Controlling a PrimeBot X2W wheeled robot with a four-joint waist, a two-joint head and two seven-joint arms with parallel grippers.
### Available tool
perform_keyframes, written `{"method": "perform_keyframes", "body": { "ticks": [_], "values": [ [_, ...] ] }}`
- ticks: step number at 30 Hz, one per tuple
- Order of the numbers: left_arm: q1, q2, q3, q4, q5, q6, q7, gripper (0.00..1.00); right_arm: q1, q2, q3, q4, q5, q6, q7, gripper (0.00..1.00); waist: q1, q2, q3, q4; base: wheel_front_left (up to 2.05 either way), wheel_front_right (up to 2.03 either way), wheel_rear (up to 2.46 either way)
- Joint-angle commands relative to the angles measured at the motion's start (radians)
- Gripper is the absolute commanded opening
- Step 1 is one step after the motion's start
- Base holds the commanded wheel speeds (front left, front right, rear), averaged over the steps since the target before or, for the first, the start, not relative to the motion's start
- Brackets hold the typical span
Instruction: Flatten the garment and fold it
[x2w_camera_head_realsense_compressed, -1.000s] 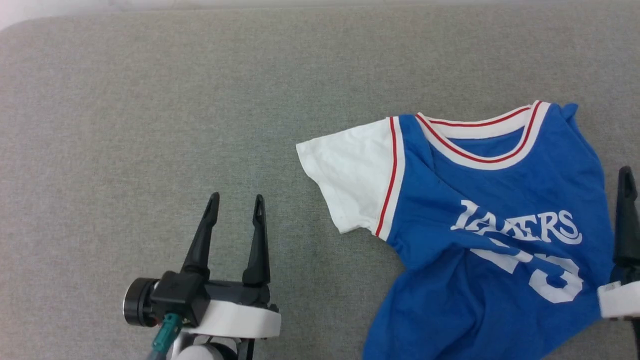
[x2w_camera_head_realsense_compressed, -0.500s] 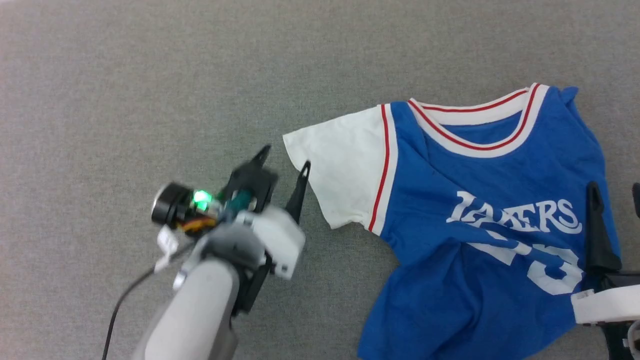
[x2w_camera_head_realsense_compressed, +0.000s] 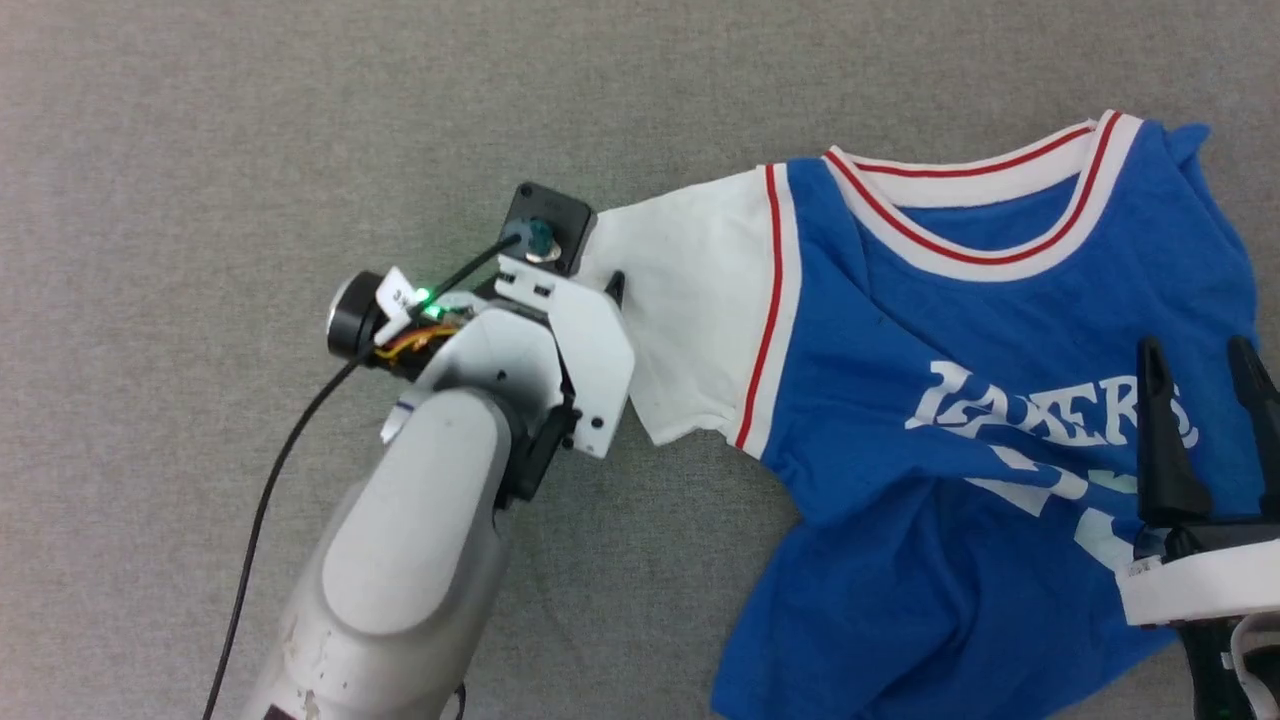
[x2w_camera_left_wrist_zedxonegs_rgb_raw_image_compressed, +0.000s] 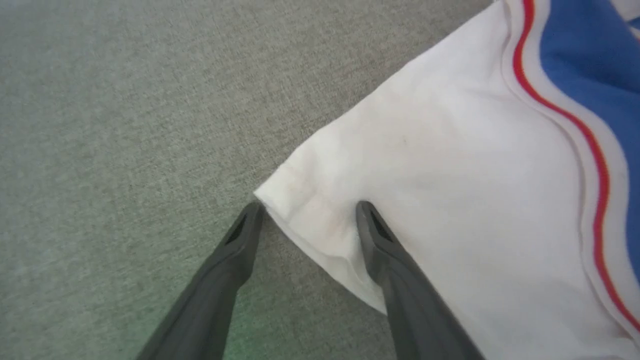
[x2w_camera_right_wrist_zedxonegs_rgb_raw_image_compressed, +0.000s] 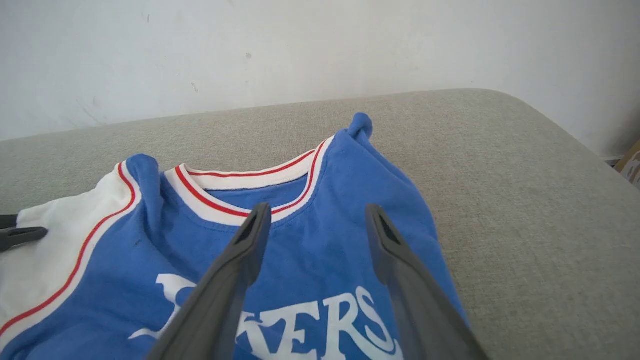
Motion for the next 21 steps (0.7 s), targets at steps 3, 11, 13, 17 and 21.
{"method": "perform_keyframes", "body": {
  "ticks": [3,11,13,17,21],
  "values": [
    [-0.011,0.004,-0.009,0.081,0.005,0.003,0.043,1.0,-0.019,0.003,0.006,0.004,-0.004,-0.002,0.004,1.0,-0.0001,0.0,0.013,-0.011,0.0,0.0,0.0],
    [-0.006,0.011,-0.03,0.129,-0.043,-0.058,0.123,0.0,-0.017,0.003,0.007,0.017,-0.006,-0.002,0.011,1.0,-0.0001,0.0,-0.015,-0.014,0.0,0.0,0.0],
    [-0.002,0.012,-0.021,0.104,-0.035,-0.037,0.065,0.0,-0.013,0.003,0.006,0.021,-0.007,-0.002,0.011,1.0,-0.0001,0.0,-0.032,-0.011,0.0,0.0,0.0],
    [0.032,-0.006,0.023,0.034,-0.061,0.027,-0.112,0.0,0.0,0.003,0.013,0.023,-0.005,-0.002,0.012,1.0,-0.0001,0.0,-0.075,-0.001,0.0,0.0,0.0],
    [0.133,-0.03,0.089,-0.056,-0.178,0.084,-0.258,0.0,0.019,0.003,0.019,0.024,-0.006,-0.002,0.019,1.0,-0.0001,0.0,-0.12,0.011,0.0,0.0,0.0]
  ]
}}
